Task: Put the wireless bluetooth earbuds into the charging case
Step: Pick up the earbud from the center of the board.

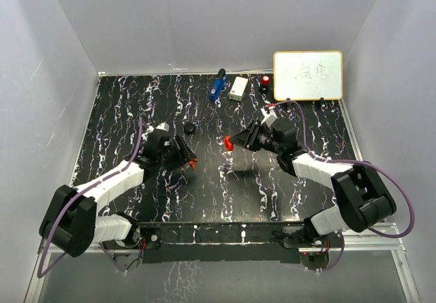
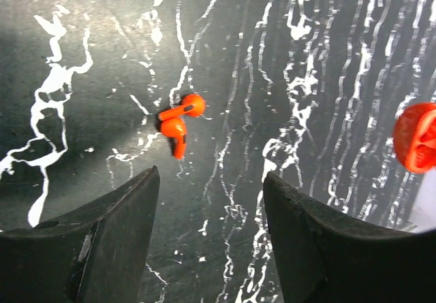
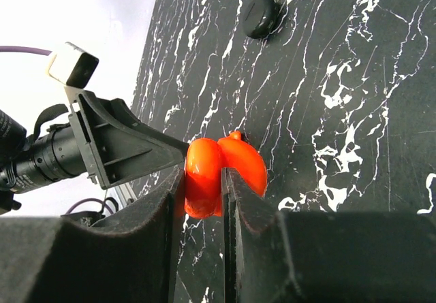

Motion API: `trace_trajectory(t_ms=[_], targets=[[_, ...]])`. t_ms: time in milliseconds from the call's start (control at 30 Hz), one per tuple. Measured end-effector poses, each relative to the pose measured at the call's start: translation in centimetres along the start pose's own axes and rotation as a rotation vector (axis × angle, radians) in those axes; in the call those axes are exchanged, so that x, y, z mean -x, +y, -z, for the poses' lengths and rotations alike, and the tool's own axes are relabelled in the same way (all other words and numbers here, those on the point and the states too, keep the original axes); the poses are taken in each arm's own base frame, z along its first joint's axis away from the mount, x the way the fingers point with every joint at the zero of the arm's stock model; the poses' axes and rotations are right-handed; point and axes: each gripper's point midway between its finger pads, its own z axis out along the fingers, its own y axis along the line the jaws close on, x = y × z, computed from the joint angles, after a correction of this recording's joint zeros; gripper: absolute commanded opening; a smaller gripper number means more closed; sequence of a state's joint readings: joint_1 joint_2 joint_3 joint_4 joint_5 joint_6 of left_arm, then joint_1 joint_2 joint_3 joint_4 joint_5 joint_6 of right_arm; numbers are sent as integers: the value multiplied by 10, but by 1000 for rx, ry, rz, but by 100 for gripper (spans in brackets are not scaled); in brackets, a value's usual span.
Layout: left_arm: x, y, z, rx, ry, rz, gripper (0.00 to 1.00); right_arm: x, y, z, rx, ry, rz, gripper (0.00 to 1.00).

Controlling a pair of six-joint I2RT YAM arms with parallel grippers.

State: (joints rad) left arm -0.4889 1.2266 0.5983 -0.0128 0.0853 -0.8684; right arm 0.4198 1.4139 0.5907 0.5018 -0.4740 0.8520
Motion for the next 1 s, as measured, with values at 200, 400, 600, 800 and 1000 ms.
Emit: trace_trajectory(t_ms=[200, 400, 600, 800, 1000], targets=[[-10, 17, -10, 77, 27, -20, 61, -1, -2, 0, -5, 5, 14, 10], [-17, 21, -15, 100, 39, -34, 61, -2, -2, 0, -4, 8, 16, 10], [-19, 24, -22, 113, 42, -40, 61, -2, -2, 0, -4, 8, 17, 9], [-23, 29, -30, 132, 52, -42, 61, -2, -2, 0, -3, 9, 18, 9], [-18, 23, -37, 122, 39, -51, 61, -2, -2, 0, -4, 9, 19, 9]])
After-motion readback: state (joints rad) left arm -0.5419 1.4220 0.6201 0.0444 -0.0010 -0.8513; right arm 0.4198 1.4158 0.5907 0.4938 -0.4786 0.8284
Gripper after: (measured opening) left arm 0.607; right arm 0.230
